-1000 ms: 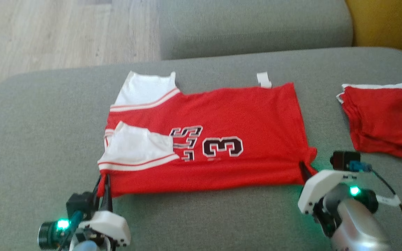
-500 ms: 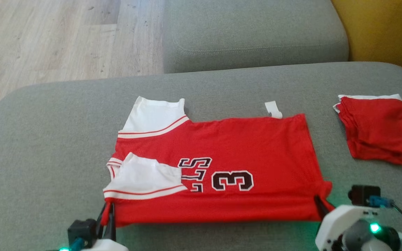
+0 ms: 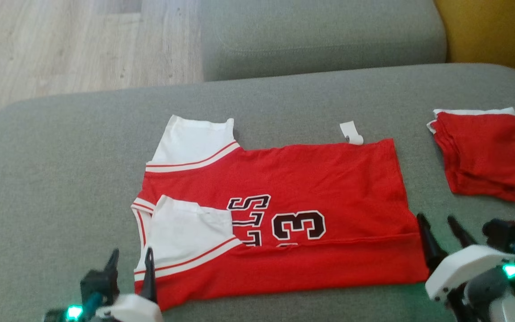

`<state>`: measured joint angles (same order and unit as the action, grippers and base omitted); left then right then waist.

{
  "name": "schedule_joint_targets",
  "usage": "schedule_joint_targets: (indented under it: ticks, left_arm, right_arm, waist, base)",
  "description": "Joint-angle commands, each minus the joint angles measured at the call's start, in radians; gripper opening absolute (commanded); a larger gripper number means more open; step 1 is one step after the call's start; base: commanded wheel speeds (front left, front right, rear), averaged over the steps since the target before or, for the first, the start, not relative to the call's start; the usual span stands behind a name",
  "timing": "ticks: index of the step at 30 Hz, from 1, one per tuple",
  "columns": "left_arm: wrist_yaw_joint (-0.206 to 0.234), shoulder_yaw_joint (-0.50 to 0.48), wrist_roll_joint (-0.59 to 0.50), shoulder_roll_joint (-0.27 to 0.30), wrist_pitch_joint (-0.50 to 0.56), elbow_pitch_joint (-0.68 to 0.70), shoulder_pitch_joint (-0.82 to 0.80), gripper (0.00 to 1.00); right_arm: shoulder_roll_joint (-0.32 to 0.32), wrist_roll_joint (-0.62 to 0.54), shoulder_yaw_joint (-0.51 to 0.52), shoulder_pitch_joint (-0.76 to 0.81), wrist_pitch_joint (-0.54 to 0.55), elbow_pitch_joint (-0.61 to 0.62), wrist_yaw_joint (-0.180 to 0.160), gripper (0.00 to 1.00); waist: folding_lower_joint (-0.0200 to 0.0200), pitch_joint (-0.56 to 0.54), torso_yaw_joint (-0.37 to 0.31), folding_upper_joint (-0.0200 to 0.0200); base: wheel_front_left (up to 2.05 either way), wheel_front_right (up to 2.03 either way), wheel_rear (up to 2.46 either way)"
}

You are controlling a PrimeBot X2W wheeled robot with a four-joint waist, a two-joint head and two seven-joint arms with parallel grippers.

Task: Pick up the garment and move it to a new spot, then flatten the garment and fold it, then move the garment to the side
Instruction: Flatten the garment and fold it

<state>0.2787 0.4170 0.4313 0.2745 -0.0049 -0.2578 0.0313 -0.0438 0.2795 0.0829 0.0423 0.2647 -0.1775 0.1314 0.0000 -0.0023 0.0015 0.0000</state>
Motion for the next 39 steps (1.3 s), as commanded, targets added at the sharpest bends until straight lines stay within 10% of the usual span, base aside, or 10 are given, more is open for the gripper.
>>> schedule_joint_targets:
  ticks: [1,10,22,39]
  left_arm:
    - [0.004,-0.043,-0.012,0.027,-0.010,0.041,-0.074,1.00]
    - [-0.044,-0.079,-0.059,0.109,-0.037,0.132,-0.325,1.00]
    - [-0.366,0.027,-0.064,0.195,0.192,-0.256,-0.893,1.00]
    - [-0.409,0.194,0.024,0.223,0.412,-0.617,-1.112,1.00]
  right_arm:
    - [-0.006,-0.009,-0.017,-0.061,-0.021,0.048,-0.001,1.00]
    - [-0.006,-0.070,-0.003,-0.196,-0.130,0.099,-0.001,1.00]
    - [-0.006,-0.136,-0.084,-0.480,-0.147,0.075,-0.001,1.00]
    - [-0.020,-0.138,-0.133,-0.605,-0.200,-0.013,-0.001,1.00]
  waist:
    - [0.0000,0.011,-0.002,0.0000]
    - [0.0000,0.118,-0.016,0.0000]
    - [0.0000,0.350,-0.121,0.0000]
    - [0.0000,0.444,-0.199,0.0000]
  base:
    - [0.00,0.00,0.00]
    - [0.00,0.00,0.00]
    - [0.00,0.00,0.00]
    - [0.00,0.00,0.00]
